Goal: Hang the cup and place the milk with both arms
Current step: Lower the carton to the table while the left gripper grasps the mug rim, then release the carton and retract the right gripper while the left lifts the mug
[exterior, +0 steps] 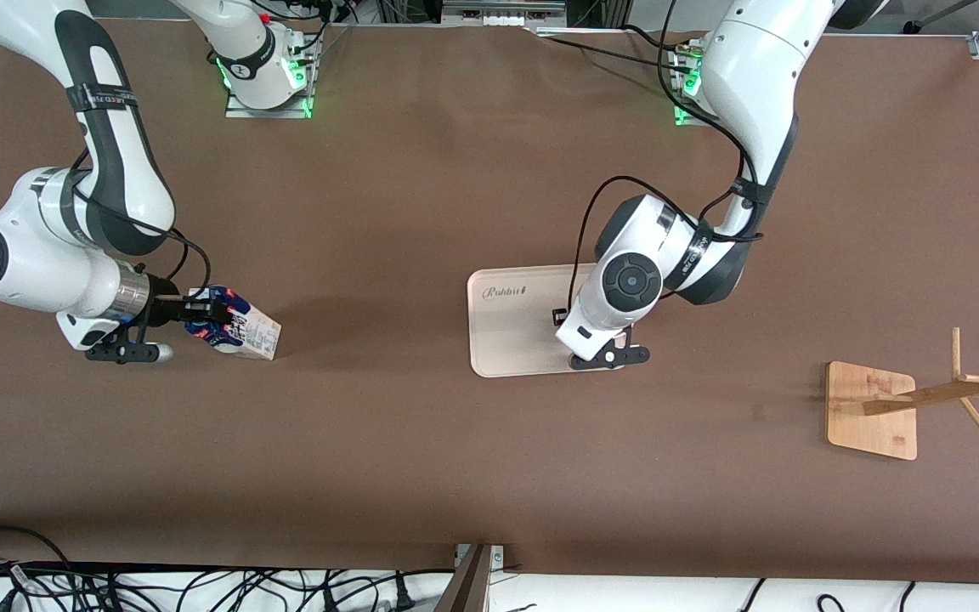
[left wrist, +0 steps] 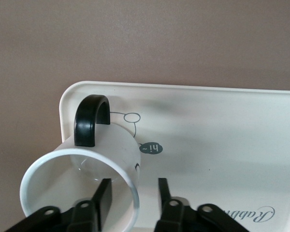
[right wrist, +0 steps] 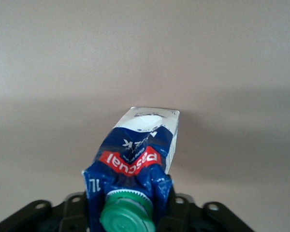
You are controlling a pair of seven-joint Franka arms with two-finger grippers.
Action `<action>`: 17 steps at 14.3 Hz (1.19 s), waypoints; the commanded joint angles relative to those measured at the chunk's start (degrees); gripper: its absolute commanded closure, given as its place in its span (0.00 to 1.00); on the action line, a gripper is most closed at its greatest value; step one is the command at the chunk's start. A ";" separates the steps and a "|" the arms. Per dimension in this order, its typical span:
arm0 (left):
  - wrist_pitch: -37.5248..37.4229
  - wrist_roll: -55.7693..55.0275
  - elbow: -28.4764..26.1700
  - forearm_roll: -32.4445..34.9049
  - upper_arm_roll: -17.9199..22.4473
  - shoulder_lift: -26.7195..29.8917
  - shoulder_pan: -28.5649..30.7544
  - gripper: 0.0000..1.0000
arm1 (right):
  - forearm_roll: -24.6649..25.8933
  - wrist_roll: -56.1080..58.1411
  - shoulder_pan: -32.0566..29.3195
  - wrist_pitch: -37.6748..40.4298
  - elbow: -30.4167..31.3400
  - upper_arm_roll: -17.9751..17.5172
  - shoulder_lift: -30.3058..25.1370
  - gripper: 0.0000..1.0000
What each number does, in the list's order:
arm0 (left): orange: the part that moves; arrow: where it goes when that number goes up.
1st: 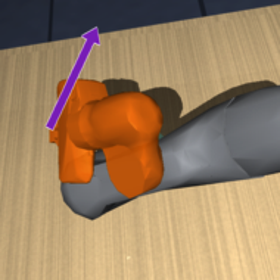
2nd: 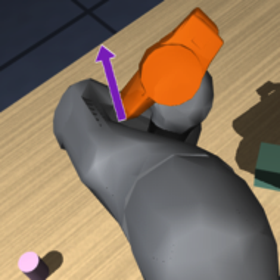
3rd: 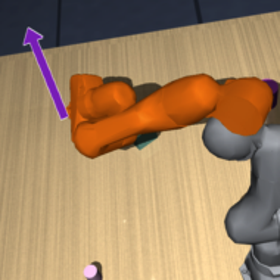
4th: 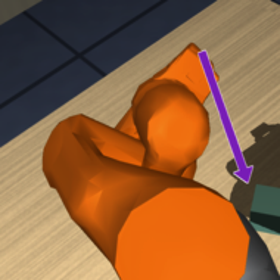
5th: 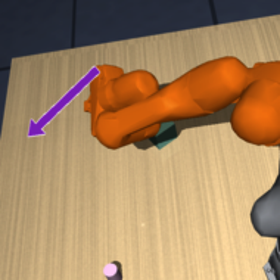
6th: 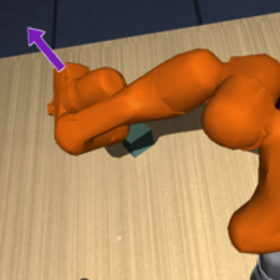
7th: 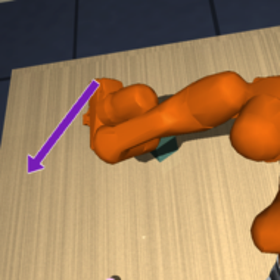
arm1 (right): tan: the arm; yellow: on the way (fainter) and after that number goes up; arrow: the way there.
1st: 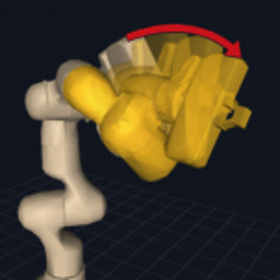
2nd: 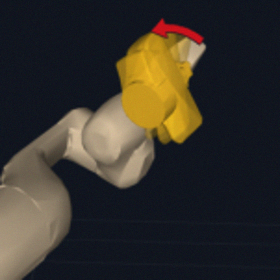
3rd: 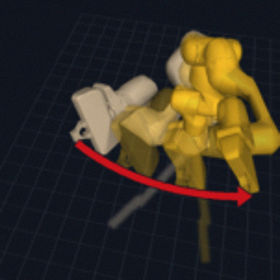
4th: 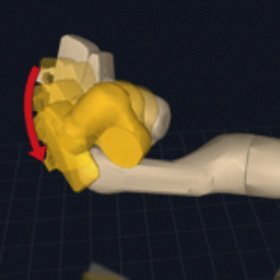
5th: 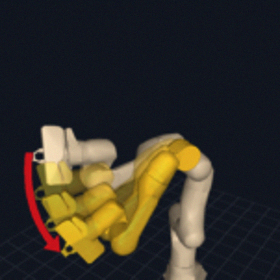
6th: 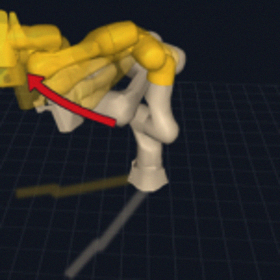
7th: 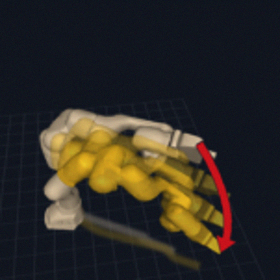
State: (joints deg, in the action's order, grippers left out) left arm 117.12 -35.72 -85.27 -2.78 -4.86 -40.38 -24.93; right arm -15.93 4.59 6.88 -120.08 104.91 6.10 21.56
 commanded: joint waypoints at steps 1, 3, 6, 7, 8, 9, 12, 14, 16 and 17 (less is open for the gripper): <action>0.39 0.73 0.46 -0.39 0.38 -0.23 -0.20 1.00 | -1.47 1.39 -0.46 -0.60 0.21 -0.21 -0.20 0.00; 0.31 0.65 0.46 -0.30 0.38 -0.23 -0.20 1.00 | -1.39 0.69 -0.29 0.01 -0.14 -0.30 -0.72 0.00; 0.22 0.82 0.72 -0.12 0.55 0.21 -0.03 1.00 | -0.77 1.38 -0.11 0.80 -0.40 -0.65 -3.53 0.00; 0.13 0.74 0.89 -0.21 0.55 0.74 0.32 1.00 | -0.68 1.30 -0.02 1.85 -0.84 -0.74 -4.76 0.00; -0.13 0.73 0.89 -0.12 0.90 2.22 1.02 1.00 | -0.60 1.21 -0.02 3.95 -1.72 -0.74 -5.64 0.00; -0.40 0.65 0.98 -0.21 0.99 3.89 2.59 1.00 | -0.42 1.12 -0.02 6.84 -3.55 -0.65 -6.43 0.00; -3.38 3.18 1.16 -0.91 0.82 8.90 8.74 1.00 | 5.88 1.30 -0.11 16.85 -13.55 -0.30 -6.53 0.00; -3.91 3.90 1.16 -0.91 0.47 11.80 14.27 1.00 | 7.75 1.21 -0.11 23.98 -19.63 -0.21 -6.53 0.00; -7.24 6.95 2.12 -0.39 0.47 13.92 17.97 1.00 | 10.37 1.56 -0.11 27.34 -22.28 0.31 -6.62 0.00; -9.34 9.32 4.04 -0.21 0.55 14.53 18.95 1.00 | 13.00 2.17 -0.11 27.70 -22.90 0.49 -6.70 0.00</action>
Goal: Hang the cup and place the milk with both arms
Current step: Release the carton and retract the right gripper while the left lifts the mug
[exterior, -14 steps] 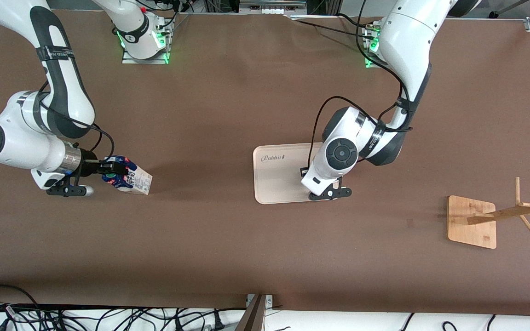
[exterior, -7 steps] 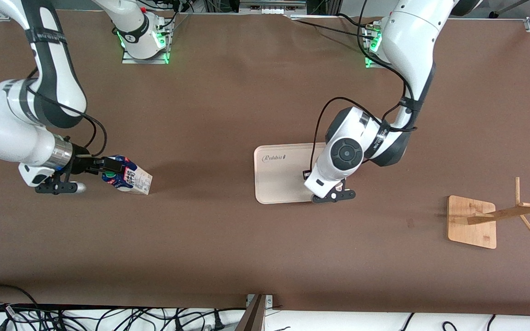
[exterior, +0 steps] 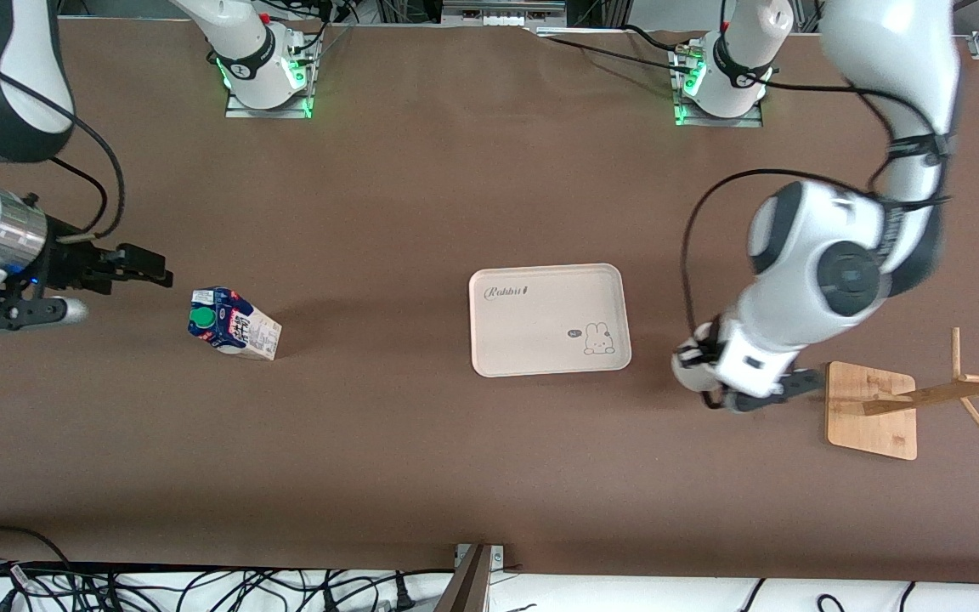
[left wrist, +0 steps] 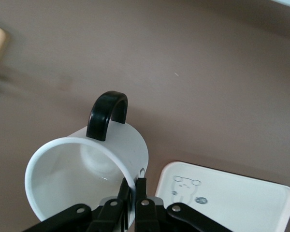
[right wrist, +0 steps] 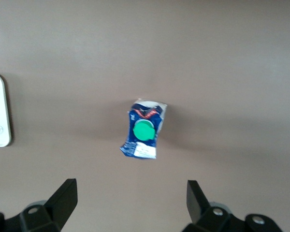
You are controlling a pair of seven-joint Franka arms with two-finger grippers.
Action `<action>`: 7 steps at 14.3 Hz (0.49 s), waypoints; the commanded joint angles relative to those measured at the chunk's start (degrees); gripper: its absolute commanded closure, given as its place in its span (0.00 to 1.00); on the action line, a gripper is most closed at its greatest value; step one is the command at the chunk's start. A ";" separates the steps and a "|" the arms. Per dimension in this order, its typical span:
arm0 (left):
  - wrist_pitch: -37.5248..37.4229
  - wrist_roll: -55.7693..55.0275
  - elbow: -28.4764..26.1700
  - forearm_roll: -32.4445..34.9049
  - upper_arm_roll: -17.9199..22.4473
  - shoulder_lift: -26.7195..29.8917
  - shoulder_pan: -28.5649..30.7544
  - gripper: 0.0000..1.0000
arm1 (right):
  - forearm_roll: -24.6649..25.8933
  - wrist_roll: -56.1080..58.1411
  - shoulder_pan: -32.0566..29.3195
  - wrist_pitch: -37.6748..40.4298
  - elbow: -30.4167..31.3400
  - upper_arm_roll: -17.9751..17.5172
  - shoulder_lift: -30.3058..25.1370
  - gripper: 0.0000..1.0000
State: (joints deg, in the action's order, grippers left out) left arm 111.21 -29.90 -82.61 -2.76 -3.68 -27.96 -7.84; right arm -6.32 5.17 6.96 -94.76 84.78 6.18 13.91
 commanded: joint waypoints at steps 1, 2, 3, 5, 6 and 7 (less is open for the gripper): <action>-6.93 5.62 3.31 -0.58 -0.28 2.38 2.73 1.00 | 4.90 2.56 -0.19 2.47 -3.13 0.42 0.85 0.00; -10.80 7.99 5.42 -1.02 -0.27 2.55 4.13 1.00 | 5.18 2.74 -0.19 2.47 -3.13 0.42 0.42 0.00; -13.71 8.97 8.23 -1.11 -0.19 2.56 4.93 1.00 | 5.27 2.74 -0.28 2.39 -3.39 0.85 -0.02 0.00; -18.81 9.07 12.28 -1.02 -0.18 2.38 6.25 1.00 | 5.18 2.92 -0.28 2.47 -6.71 3.22 -0.11 0.00; -20.14 9.16 13.69 -0.93 -0.10 2.21 6.78 1.00 | 5.09 2.92 -0.28 2.73 -8.56 4.19 -0.11 0.00; -21.20 9.33 14.57 -1.02 0.08 2.12 7.65 1.00 | 5.00 3.00 -0.28 3.52 -9.63 5.24 -0.11 0.00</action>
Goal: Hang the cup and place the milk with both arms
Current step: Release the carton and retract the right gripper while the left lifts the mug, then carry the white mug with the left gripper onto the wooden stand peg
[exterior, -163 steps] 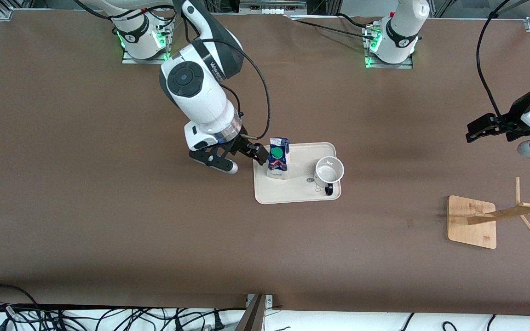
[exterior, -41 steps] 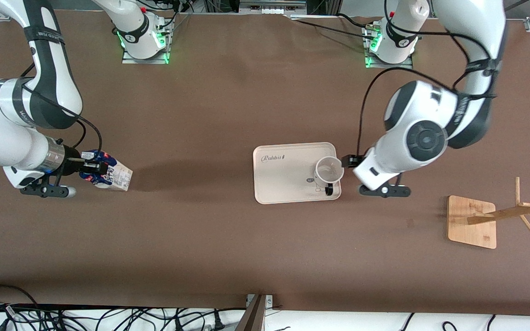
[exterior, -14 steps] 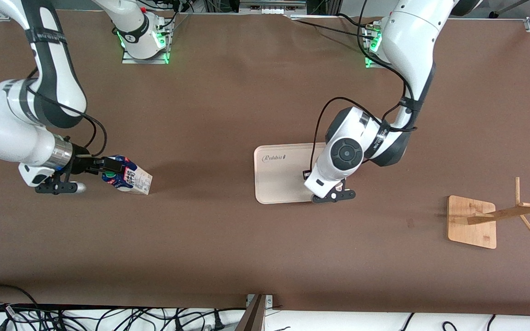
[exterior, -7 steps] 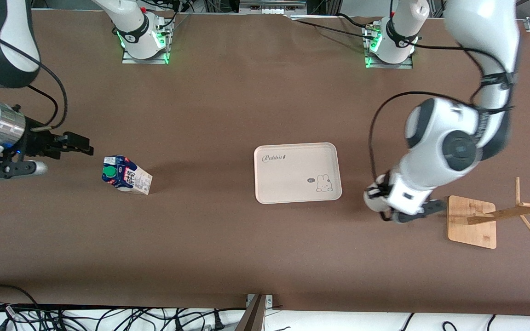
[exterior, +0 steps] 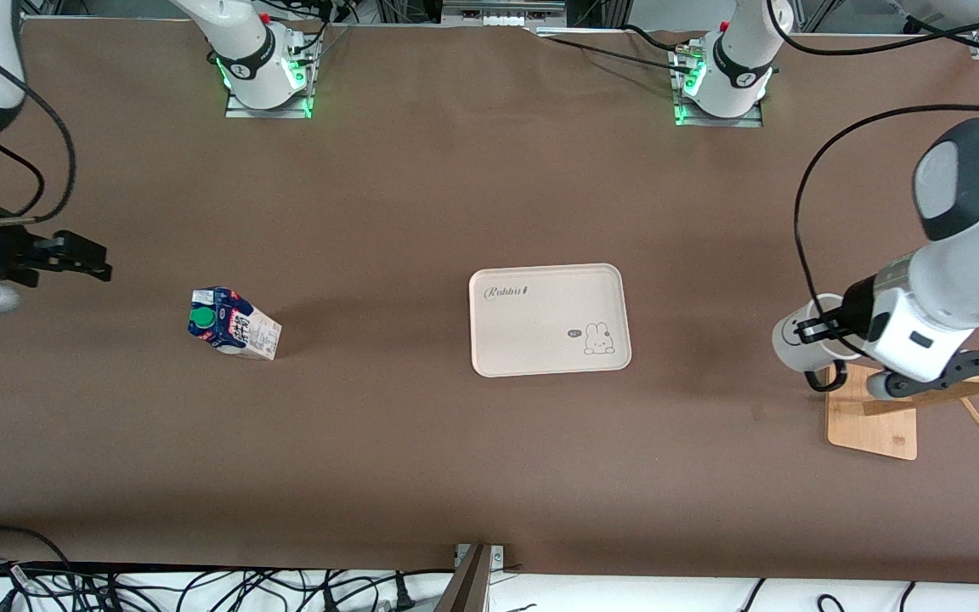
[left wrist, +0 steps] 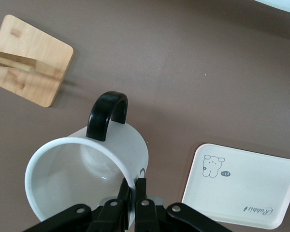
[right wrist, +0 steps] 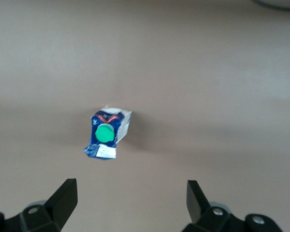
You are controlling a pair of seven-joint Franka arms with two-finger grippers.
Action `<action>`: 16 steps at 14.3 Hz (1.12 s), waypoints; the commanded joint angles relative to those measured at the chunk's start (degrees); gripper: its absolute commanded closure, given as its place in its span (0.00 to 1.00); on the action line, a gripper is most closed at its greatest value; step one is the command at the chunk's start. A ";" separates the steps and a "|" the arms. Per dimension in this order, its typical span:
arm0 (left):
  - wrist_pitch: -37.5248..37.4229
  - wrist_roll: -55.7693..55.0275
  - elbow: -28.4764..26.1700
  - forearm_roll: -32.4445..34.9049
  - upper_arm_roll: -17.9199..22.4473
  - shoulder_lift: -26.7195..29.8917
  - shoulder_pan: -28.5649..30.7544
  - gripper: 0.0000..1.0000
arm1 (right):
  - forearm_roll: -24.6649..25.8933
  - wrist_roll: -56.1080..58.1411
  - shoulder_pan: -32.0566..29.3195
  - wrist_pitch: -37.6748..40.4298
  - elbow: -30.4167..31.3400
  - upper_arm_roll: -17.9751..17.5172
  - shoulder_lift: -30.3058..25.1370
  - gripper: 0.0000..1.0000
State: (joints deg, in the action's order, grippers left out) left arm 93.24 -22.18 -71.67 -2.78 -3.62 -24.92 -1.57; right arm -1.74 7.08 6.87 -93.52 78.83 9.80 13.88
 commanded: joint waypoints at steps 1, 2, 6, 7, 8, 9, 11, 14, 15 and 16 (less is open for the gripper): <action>-3.94 3.01 4.08 -1.00 0.02 -1.00 2.53 1.00 | 0.24 1.10 -0.27 2.81 -4.38 1.98 -0.08 0.00; -4.12 5.02 4.43 -1.00 0.11 -1.09 3.24 1.00 | 0.24 1.10 -0.28 2.81 -5.09 2.15 -0.08 0.00; -4.30 12.06 4.61 -1.09 2.91 -1.71 4.65 1.00 | 0.24 1.18 -0.36 3.69 -5.62 2.50 -0.43 0.00; -4.30 12.94 4.61 -1.09 3.18 -1.71 4.91 1.00 | -0.11 1.18 -0.45 5.00 -5.62 3.12 -0.43 0.00; -4.38 13.39 4.70 -1.09 3.36 -1.71 5.17 1.00 | -0.11 1.27 -0.36 6.23 -5.80 3.73 -0.43 0.00; -4.91 13.83 5.92 -1.09 3.62 -1.71 5.18 1.00 | -0.11 1.19 -0.36 6.76 -5.80 3.56 -0.43 0.00; -6.14 15.32 7.86 -1.09 4.24 -2.32 5.18 1.00 | -0.02 1.10 -0.10 7.03 -5.80 3.30 -0.43 0.00; -6.23 19.01 7.86 -1.09 6.08 -2.32 5.35 1.00 | -0.20 1.18 -0.10 7.64 -5.80 3.12 -0.43 0.00; -6.23 19.71 7.86 -1.09 6.34 -2.41 5.87 1.00 | -0.20 1.01 -0.01 7.91 -5.54 3.21 -0.95 0.00; -6.14 20.24 7.86 -1.09 6.35 -2.41 6.05 1.00 | -0.20 0.57 0.16 7.91 -5.27 3.04 -2.00 0.00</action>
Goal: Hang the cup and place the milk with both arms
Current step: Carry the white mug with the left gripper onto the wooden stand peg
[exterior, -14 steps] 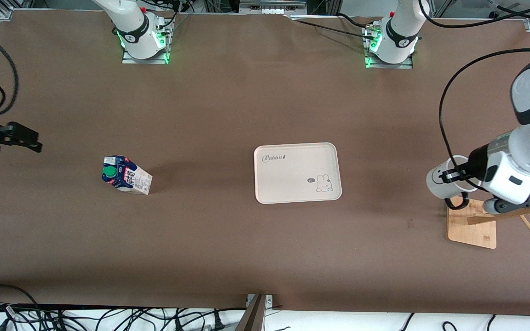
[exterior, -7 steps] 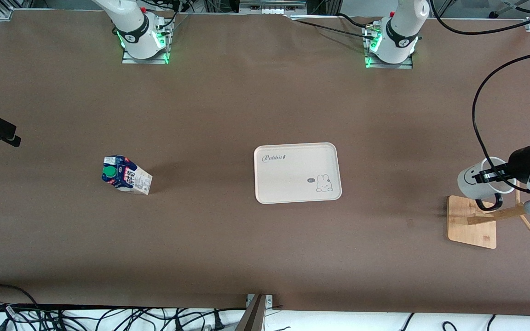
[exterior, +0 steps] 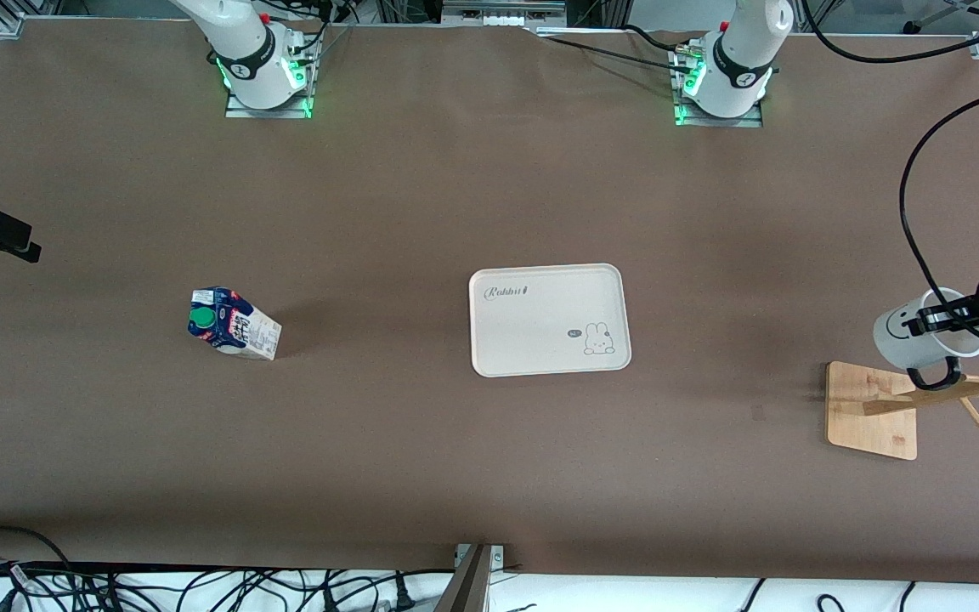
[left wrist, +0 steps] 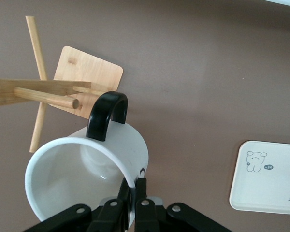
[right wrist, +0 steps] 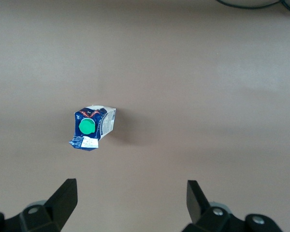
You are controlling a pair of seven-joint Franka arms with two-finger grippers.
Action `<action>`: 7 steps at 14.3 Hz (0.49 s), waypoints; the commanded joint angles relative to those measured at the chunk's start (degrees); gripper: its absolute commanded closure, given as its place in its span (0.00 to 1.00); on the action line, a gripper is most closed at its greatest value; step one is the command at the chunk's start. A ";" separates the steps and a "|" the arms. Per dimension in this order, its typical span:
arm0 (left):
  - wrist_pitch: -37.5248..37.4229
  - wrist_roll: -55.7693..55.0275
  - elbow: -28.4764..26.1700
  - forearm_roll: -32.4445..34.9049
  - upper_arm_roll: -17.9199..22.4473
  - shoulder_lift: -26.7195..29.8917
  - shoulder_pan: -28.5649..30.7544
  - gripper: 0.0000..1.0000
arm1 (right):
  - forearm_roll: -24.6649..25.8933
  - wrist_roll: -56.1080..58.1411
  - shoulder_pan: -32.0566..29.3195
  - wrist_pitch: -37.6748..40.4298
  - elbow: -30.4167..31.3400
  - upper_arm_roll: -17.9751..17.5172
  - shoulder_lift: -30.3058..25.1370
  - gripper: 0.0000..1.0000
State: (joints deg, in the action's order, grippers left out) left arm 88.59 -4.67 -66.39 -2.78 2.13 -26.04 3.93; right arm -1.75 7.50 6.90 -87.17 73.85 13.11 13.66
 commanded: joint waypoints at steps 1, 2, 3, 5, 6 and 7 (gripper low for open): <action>-1.49 3.17 2.58 -1.09 0.68 -1.38 0.64 1.00 | 0.08 -0.20 0.22 1.57 -0.12 -0.36 -2.06 0.00; -1.49 3.44 2.58 -1.09 0.77 -1.38 0.82 1.00 | 0.17 -0.20 0.22 1.13 0.15 -0.45 -2.23 0.00; -1.49 3.79 2.58 -1.09 0.77 -1.38 1.08 1.00 | 0.17 -0.20 -0.48 0.87 1.11 -0.89 -3.02 0.00; -1.49 4.05 2.58 -1.09 1.21 -1.38 1.43 1.00 | 0.43 -0.20 -5.55 0.60 2.78 -6.13 -4.25 0.00; -1.49 5.62 2.58 -1.09 1.38 -1.38 1.52 1.00 | 0.96 -0.38 -9.15 -0.62 4.61 -10.78 -5.65 0.00; -1.40 6.86 2.58 -1.09 2.08 -1.47 1.61 1.00 | 2.09 -0.38 -10.58 -1.58 6.37 -12.56 -6.79 0.00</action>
State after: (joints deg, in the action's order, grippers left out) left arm 88.59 -1.19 -66.18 -2.78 3.29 -26.60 4.94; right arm -1.48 7.43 1.43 -86.93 75.06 6.56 10.93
